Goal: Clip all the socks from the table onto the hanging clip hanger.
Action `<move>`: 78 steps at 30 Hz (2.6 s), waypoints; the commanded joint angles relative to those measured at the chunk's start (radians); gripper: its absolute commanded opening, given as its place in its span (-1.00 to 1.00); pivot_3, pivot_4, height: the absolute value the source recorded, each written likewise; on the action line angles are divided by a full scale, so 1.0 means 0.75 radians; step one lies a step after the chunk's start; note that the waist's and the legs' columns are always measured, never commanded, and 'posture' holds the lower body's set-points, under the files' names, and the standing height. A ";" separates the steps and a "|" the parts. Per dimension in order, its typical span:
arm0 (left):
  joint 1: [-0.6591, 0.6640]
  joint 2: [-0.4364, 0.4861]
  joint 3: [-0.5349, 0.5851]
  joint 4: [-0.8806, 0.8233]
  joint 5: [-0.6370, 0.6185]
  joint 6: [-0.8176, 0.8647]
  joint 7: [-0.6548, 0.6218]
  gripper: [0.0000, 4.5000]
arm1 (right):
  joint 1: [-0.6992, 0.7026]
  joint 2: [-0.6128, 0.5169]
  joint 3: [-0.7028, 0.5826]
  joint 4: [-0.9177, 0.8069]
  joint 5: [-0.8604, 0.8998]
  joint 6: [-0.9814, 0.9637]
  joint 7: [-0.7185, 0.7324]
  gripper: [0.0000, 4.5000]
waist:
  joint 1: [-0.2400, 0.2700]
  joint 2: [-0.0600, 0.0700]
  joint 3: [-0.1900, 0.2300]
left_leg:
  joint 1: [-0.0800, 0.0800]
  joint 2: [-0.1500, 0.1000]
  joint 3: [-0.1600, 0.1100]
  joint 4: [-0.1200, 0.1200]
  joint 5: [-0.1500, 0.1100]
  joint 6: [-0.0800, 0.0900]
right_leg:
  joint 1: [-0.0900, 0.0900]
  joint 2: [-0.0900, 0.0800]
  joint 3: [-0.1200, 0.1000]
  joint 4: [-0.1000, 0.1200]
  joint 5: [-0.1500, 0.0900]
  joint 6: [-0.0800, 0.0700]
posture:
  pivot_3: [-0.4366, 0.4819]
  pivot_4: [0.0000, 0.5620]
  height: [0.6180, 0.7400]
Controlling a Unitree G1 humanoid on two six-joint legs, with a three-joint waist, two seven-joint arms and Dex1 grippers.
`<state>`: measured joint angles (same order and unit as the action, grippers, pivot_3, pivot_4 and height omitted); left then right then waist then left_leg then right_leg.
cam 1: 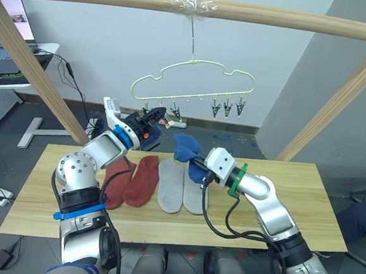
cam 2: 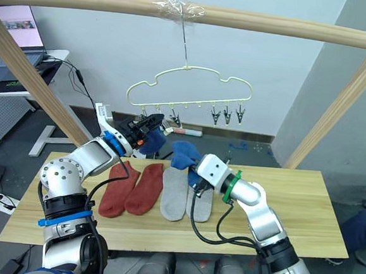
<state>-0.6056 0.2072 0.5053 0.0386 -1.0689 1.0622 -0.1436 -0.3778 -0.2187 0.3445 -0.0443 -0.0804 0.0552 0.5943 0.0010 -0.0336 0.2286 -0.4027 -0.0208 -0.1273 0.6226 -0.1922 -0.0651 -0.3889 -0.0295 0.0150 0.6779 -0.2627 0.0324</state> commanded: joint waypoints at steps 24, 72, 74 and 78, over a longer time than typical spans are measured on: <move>0.077 -0.008 -0.033 -0.129 -0.240 -0.037 0.112 -0.97 | 0.038 -0.042 -0.023 -0.245 0.107 0.045 0.084 -0.99 | 0.020 0.000 0.000 | -0.002 -0.001 0.000 -0.020 0.002 -0.004 | -0.001 -0.007 -0.001 -0.020 -0.001 -0.001 | 0.18 -0.34 1.00; 0.340 0.401 -0.213 -0.382 0.013 -0.189 -0.137 0.39 | -0.065 0.201 -0.021 -0.119 0.309 0.375 0.043 -0.66 | 0.032 0.001 0.000 | -0.005 -0.001 -0.006 -0.027 0.002 -0.004 | -0.004 -0.008 -0.002 -0.023 -0.003 -0.004 | 0.29 -0.33 1.00; 0.353 0.417 -0.204 -0.382 0.027 -0.199 -0.162 0.39 | -0.070 0.204 -0.008 -0.116 0.338 0.461 0.060 -0.36 | 0.033 0.001 0.001 | -0.005 -0.001 -0.006 -0.028 0.002 -0.004 | -0.004 -0.009 -0.003 -0.023 -0.004 -0.006 | 0.32 -0.35 1.00; 0.372 0.432 -0.238 -0.412 0.109 -0.249 -0.198 0.39 | -0.052 0.181 -0.008 -0.148 0.351 0.554 0.066 0.23 | 0.037 0.001 0.001 | -0.005 -0.001 -0.008 -0.029 0.002 -0.004 | -0.004 -0.009 -0.004 -0.023 -0.005 -0.007 | 0.32 -0.34 1.00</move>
<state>-0.3275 0.5163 0.3358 -0.2224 -1.0153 0.9083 -0.2701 -0.4140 -0.0764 0.3389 -0.1126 0.1610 0.4527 0.6325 0.0285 -0.0329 0.2290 -0.4068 -0.0214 -0.1330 0.6002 -0.1906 -0.0684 -0.3922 -0.0361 0.0118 0.6607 -0.2663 0.0270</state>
